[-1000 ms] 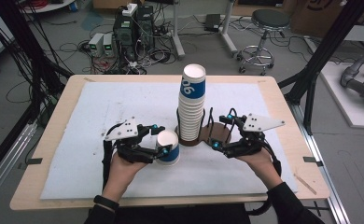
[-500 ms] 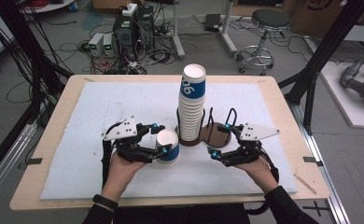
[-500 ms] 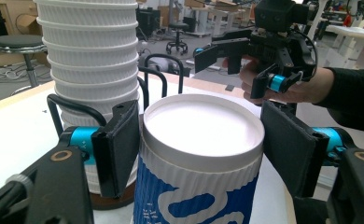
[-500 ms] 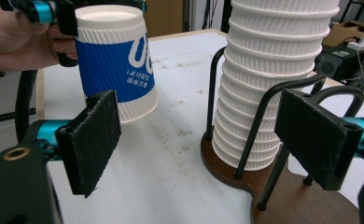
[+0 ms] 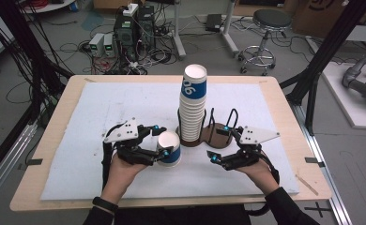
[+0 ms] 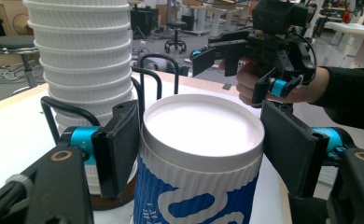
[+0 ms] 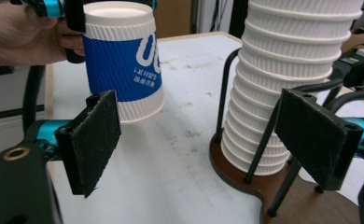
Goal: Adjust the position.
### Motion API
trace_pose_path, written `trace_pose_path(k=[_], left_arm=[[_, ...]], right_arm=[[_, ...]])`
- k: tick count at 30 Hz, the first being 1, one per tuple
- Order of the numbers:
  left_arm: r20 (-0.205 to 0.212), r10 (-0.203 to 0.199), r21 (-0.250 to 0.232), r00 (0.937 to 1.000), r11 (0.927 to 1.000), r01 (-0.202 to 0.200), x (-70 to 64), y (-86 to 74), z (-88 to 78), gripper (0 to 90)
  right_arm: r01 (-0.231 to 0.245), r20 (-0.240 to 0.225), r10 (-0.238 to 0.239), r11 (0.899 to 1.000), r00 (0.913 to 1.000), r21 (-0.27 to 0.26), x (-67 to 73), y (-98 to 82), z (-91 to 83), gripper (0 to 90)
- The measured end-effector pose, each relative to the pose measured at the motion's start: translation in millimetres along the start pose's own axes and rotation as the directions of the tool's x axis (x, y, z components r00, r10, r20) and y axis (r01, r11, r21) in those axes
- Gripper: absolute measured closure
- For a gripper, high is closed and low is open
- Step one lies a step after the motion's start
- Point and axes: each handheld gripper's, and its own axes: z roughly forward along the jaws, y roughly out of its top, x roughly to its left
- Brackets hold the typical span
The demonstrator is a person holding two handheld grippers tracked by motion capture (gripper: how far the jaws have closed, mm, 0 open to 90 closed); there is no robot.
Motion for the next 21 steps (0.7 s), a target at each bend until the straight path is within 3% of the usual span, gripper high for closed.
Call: trace_pose_path(k=[7,14,21], left_arm=[[0.023,-0.003,-0.013,0.9997,0.9999,0.003,-3.1,3.3,4.5,30.4],[0.043,-0.012,-0.019,0.999,0.9997,0.013,-5.8,3.5,9.5,30.4],[0.071,-0.015,-0.023,0.9973,0.9996,0.017,-11.1,4.7,19.3,30.4]], right_arm=[[0.014,-0.052,-0.013,1.0,0.9986,0.027,3.4,-2.1,2.8,15.0],[-0.01,-0.082,0.014,0.999,0.9965,0.047,2.1,-4.6,6.6,15.0],[-0.012,-0.135,0.022,0.997,0.9905,0.074,10.2,-8.7,16.1,15.0]])
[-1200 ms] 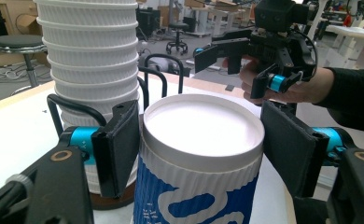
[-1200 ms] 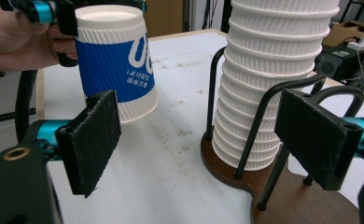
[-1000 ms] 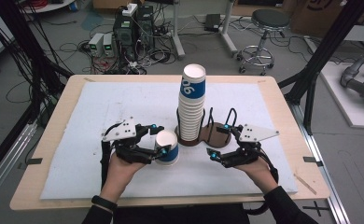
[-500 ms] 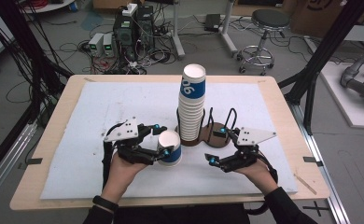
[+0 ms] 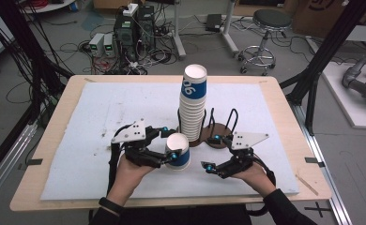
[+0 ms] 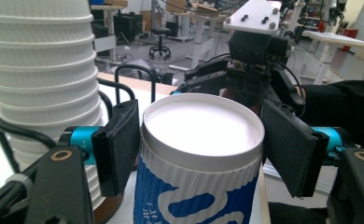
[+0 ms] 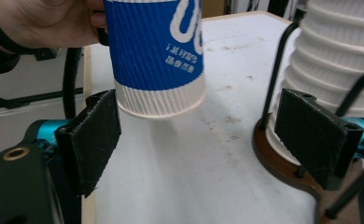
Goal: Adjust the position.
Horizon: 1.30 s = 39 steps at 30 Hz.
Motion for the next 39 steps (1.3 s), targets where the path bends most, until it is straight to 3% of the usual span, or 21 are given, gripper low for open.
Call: trace_pose_path(k=[9,22,30,35,39], left_arm=[[0.022,-0.001,-0.009,0.9998,1.0,0.001,-6.3,-1.1,11.0,30.5],[0.029,0.008,-0.02,0.9995,0.9998,-0.007,-11.6,-1.6,19.3,30.6],[0.048,0.01,-0.031,0.9988,0.9995,-0.009,-14.9,-1.8,24.0,30.6],[0.054,0.021,0.002,0.9983,0.9998,-0.022,-15.8,-0.2,25.8,30.3],[0.068,0.037,0.103,0.997,0.9938,-0.044,-16.6,9.8,26.1,25.7]], right_arm=[[-0.043,-0.057,0.042,0.999,0.9975,-0.003,6.6,-0.3,17.6,14.9],[-0.063,-0.075,0.063,0.998,0.9952,0.011,14.5,1.9,32.7,14.8],[-0.036,-0.069,0.039,0.999,0.9968,0.033,19.2,2.4,40.4,15.2],[-0.016,-0.079,0.021,0.998,0.9967,0.055,19.3,3.0,40.4,20.4],[0.009,-0.087,-0.002,0.996,0.9962,0.084,17.3,6.0,37.3,22.1]])
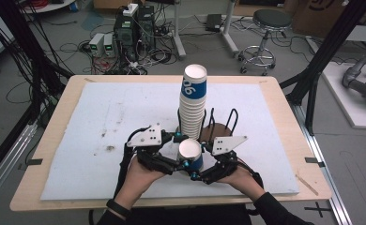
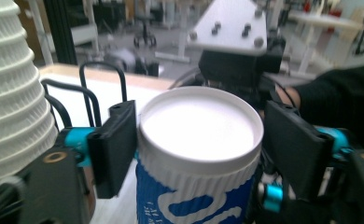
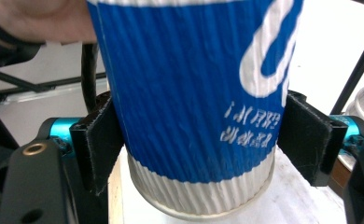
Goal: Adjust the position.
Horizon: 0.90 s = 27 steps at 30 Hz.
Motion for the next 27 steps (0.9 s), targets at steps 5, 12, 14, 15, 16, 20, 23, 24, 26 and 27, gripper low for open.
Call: trace_pose_path(k=[5,12,14,15,16,20,23,24,26,27], left_arm=[[0.002,0.026,0.123,0.9997,0.9921,-0.026,-1.9,8.7,0.7,20.7],[0.03,0.085,0.297,0.996,0.9507,-0.09,-8.9,10.3,15.0,20.7],[0.044,0.101,0.317,0.9939,0.9422,-0.11,-9.3,7.8,16.6,27.4],[0.045,0.094,0.309,0.9945,0.9453,-0.104,-8.8,6.7,16.3,28.6],[0.049,0.094,0.309,0.9943,0.9452,-0.105,-7.7,6.5,15.7,28.6],[0.045,0.062,0.215,0.9971,0.9741,-0.07,-0.7,3.1,6.2,28.8],[0.035,0.04,0.142,0.9986,0.9889,-0.045,3.7,1.6,-2.1,29.0],[0.03,0.035,0.116,0.999,0.9926,-0.038,4.6,1.5,-4.8,29.0],[0.029,0.025,0.062,0.9993,0.9977,-0.027,6.4,1.9,-9.2,29.1],[0.027,0.017,0.035,0.9995,0.9992,-0.018,6.9,2.0,-10.8,29.2]], right_arm=[[0.029,0.011,-0.03,0.997,0.9995,0.067,-2.0,3.0,-5.3,23.1],[0.113,-0.023,-0.111,0.969,0.9936,0.221,5.0,7.1,-0.8,23.4],[0.121,-0.03,-0.117,0.967,0.9926,0.224,6.7,7.1,0.1,23.1],[0.127,-0.033,-0.122,0.966,0.9919,0.225,6.9,7.0,0.1,22.1],[0.127,-0.038,-0.121,0.966,0.9919,0.226,6.9,6.7,0.2,20.9],[0.106,-0.04,-0.101,0.98,0.9941,0.166,2.8,7.2,-5.6,16.6],[0.076,-0.033,-0.073,0.991,0.9968,0.114,-1.8,6.9,-13.5,15.7],[0.055,-0.032,-0.052,0.994,0.9981,0.099,-3.0,6.4,-16.4,15.7],[0.035,-0.025,-0.033,0.998,0.9991,0.05,-6.0,5.4,-21.4,15.6],[0.029,-0.024,-0.028,0.999,0.9993,0.027,-8.1,5.3,-23.2,15.6]])
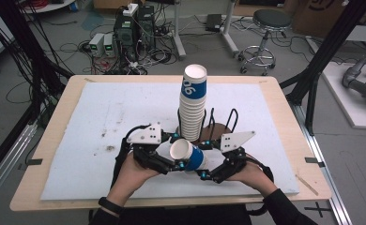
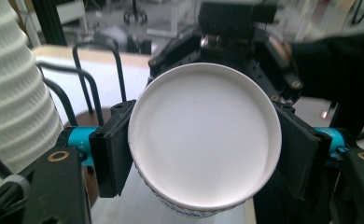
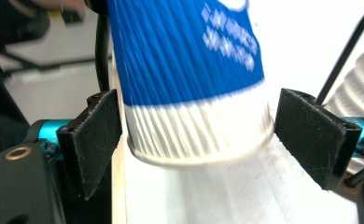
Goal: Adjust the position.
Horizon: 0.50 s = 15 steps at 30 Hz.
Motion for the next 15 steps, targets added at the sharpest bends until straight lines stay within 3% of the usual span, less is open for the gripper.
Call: trace_pose_path(k=[3,6,11,15], left_arm=[[-0.01,-0.013,-0.075,0.9999,0.9971,0.012,-0.3,-0.7,-2.0,29.4],[0.001,-0.036,-0.132,0.9993,0.9906,0.036,-0.2,-3.6,-0.8,29.5],[0.008,-0.037,-0.126,0.9993,0.9913,0.038,-0.1,-6.1,1.8,29.6],[0.009,-0.028,-0.083,0.9996,0.9961,0.028,-0.7,-4.1,2.6,29.5]], right_arm=[[-0.029,0.009,0.03,0.998,0.9995,-0.058,-1.3,-0.3,-3.3,15.2],[-0.041,-0.005,0.041,0.996,0.9992,-0.081,0.1,0.8,-2.3,15.2],[-0.014,-0.02,0.012,0.997,0.9997,-0.07,1.5,1.6,0.8,20.0],[0.021,-0.018,-0.022,0.999,0.9996,-0.046,1.7,2.5,-0.9,23.9]])
